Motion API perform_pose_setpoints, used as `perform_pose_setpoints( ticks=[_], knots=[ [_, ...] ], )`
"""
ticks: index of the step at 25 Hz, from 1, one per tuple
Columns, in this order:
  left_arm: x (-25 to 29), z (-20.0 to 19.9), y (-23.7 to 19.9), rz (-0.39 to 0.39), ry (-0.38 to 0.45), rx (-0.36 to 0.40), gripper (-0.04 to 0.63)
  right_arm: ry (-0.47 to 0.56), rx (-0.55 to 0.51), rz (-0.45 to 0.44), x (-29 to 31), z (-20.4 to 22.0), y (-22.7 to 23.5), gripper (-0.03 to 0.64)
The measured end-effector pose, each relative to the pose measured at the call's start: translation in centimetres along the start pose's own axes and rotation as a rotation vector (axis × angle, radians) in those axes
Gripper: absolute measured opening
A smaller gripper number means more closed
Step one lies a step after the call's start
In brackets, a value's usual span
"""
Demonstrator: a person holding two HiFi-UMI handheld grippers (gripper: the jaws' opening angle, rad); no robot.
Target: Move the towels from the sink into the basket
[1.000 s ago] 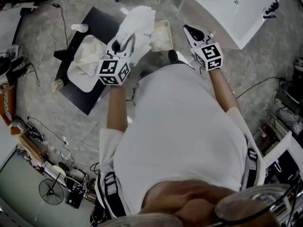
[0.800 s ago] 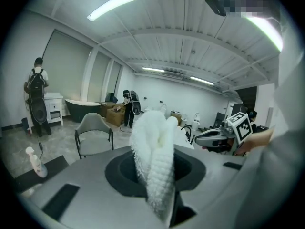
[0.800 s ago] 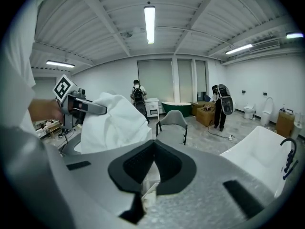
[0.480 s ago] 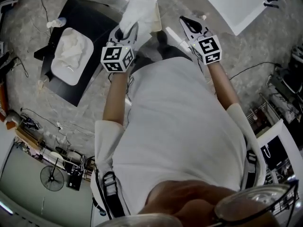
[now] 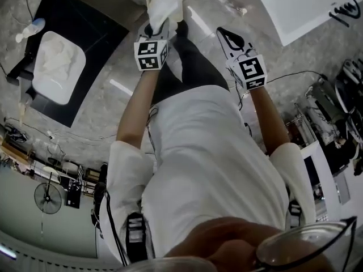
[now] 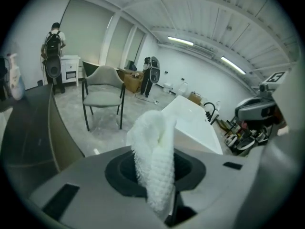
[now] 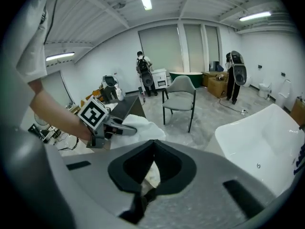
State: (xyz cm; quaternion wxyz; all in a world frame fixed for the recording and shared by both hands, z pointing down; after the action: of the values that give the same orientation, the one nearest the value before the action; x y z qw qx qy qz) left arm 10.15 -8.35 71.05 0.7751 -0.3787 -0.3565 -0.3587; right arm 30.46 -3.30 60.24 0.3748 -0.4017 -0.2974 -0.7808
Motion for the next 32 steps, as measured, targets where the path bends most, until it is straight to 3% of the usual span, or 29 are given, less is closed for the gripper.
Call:
perform_pose_setpoints(
  ticks=[8, 13, 15, 17, 20, 25, 30, 32],
  knots=[
    [18.5, 6.9, -7.5, -0.080, -0.142, -0.055, 0.087, -0.081, -0.034, -0.080, 14.3, 5.6, 1.3, -0.003],
    [21.9, 11.6, -9.6, -0.151, -0.194, -0.066, 0.094, -0.143, -0.060, -0.090, 18.9, 11.2, -0.6, -0.003],
    [24.4, 13.6, -8.3, -0.142, -0.221, -0.064, 0.149, -0.171, -0.050, -0.098, 20.0, 14.6, 0.1, -0.003],
    [28.0, 14.8, -8.4, -0.090, -0.248, -0.088, 0.251, -0.196, -0.024, -0.110, 22.8, 16.5, 1.8, -0.003],
    [31.8, 16.2, -10.4, -0.024, -0.285, -0.135, 0.296, -0.238, 0.006, -0.131, 27.3, 16.3, 3.1, -0.003],
    [28.1, 15.0, -10.6, -0.045, -0.301, -0.124, 0.302, -0.222, -0.001, -0.149, 26.9, 13.2, 1.9, -0.003],
    [23.9, 14.6, -8.4, -0.011, -0.287, -0.133, 0.300, -0.215, -0.039, -0.138, 24.2, 11.7, 1.1, -0.003],
    [23.4, 14.9, -9.0, 0.007, -0.296, -0.139, 0.263, -0.214, -0.039, -0.129, 25.1, 11.3, 1.0, -0.003]
  ],
)
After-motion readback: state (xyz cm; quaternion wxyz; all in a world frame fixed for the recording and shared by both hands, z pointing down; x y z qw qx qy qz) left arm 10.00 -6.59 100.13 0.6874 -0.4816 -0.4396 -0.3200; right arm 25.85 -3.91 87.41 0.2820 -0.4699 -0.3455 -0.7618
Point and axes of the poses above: the fingertips, and each gripper's own axes: x forward along the fingers, y to its right, z out of its underside, the point moved 6 cm from there along -x, backward along the fingers, and after that the axes turned 15 degrees about -y, right-handed, at the moved point
